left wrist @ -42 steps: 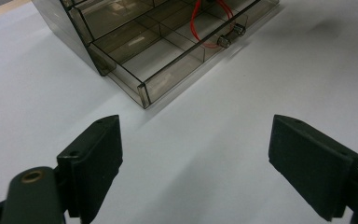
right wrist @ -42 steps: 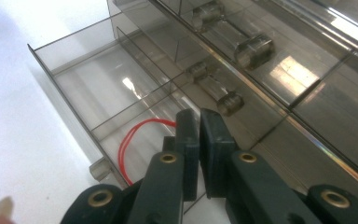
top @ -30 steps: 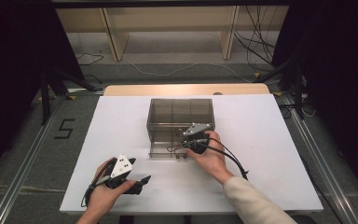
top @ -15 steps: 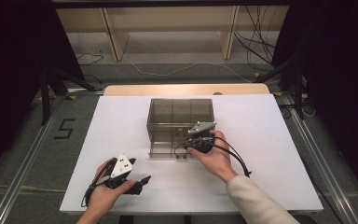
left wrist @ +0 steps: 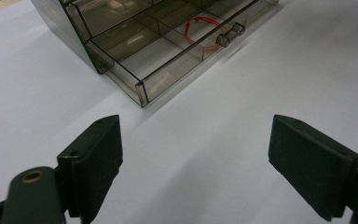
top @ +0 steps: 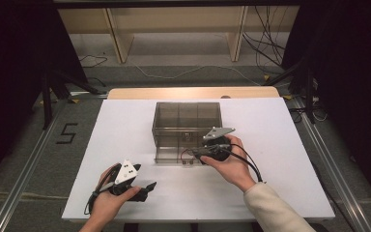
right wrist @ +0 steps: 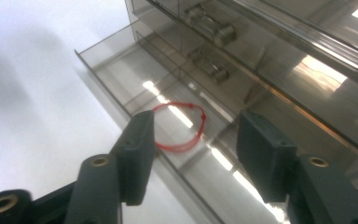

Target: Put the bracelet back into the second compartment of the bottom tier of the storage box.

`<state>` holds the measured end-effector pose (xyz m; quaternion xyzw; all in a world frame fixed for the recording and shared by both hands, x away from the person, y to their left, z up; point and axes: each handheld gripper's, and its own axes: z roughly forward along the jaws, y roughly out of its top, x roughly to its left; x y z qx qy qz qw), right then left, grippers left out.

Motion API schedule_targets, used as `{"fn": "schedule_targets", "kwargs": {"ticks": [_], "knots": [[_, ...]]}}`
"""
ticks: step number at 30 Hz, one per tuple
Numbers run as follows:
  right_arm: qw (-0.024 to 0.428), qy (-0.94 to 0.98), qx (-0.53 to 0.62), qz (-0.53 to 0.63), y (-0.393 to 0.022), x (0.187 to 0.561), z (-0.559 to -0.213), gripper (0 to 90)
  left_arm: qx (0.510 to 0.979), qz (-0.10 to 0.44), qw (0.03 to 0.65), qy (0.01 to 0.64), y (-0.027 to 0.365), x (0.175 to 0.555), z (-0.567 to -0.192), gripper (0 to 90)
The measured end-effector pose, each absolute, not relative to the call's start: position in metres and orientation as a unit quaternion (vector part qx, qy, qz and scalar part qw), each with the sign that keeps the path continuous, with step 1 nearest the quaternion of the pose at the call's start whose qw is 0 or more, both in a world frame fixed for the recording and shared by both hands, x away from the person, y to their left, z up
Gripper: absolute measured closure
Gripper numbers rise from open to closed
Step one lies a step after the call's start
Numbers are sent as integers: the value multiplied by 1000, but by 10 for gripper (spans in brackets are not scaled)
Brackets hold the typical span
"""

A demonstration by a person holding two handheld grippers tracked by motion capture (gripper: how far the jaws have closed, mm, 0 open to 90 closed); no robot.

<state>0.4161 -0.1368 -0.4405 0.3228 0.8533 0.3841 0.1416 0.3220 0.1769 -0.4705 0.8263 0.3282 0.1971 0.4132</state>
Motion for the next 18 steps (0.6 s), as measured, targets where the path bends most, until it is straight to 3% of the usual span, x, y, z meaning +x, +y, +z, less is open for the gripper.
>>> {"fn": "schedule_targets", "kwargs": {"ticks": [9, 18], "knots": [[128, 848, 338, 388, -175, 400, -442, 411, 827, 190, 414, 330, 176, 323, -472, 170], [148, 836, 343, 401, -216, 376, -445, 369, 825, 187, 415, 334, 176, 324, -473, 165]]}}
